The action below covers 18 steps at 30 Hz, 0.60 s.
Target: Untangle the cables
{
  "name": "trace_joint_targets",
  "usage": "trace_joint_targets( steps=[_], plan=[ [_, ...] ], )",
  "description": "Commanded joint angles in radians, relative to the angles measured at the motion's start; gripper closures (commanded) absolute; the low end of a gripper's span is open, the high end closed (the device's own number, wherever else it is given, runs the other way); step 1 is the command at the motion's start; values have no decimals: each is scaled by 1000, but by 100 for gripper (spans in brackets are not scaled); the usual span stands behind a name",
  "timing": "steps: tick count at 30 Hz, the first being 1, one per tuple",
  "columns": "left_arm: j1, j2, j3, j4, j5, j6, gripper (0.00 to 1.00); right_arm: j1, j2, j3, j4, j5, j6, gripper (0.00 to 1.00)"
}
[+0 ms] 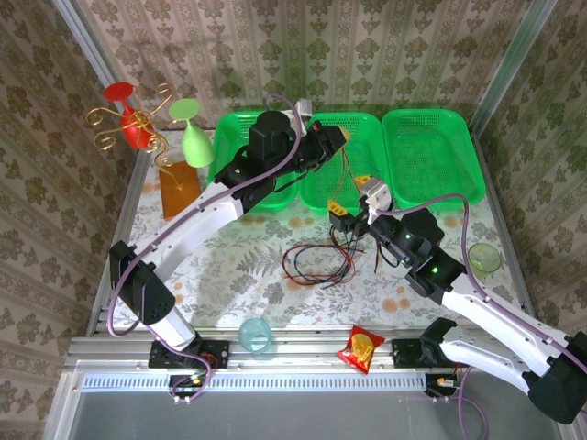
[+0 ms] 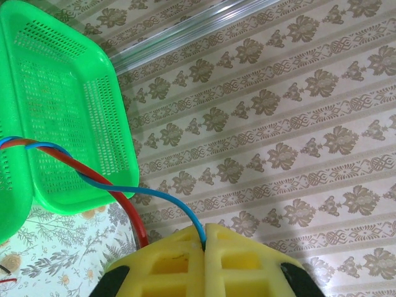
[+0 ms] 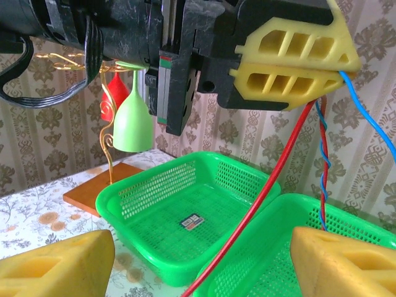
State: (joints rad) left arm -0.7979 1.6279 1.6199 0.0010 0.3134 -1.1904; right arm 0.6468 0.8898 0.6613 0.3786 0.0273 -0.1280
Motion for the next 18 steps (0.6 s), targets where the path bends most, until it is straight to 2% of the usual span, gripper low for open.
trace_joint_targets(
  steps=[1, 11, 15, 18],
  plan=[
    [-7, -12, 9, 36, -6, -5, 100, -27, 9, 13, 42, 10, 22, 25],
    [-15, -28, -5, 44, -16, 2, 100, -92, 130, 103, 49, -58, 148, 42],
    [-17, -34, -13, 46, -20, 5, 100, -100, 145, 119, 59, -67, 178, 44],
    [-18, -40, -19, 49, -22, 6, 100, -102, 145, 128, 51, -68, 195, 53]
  ],
)
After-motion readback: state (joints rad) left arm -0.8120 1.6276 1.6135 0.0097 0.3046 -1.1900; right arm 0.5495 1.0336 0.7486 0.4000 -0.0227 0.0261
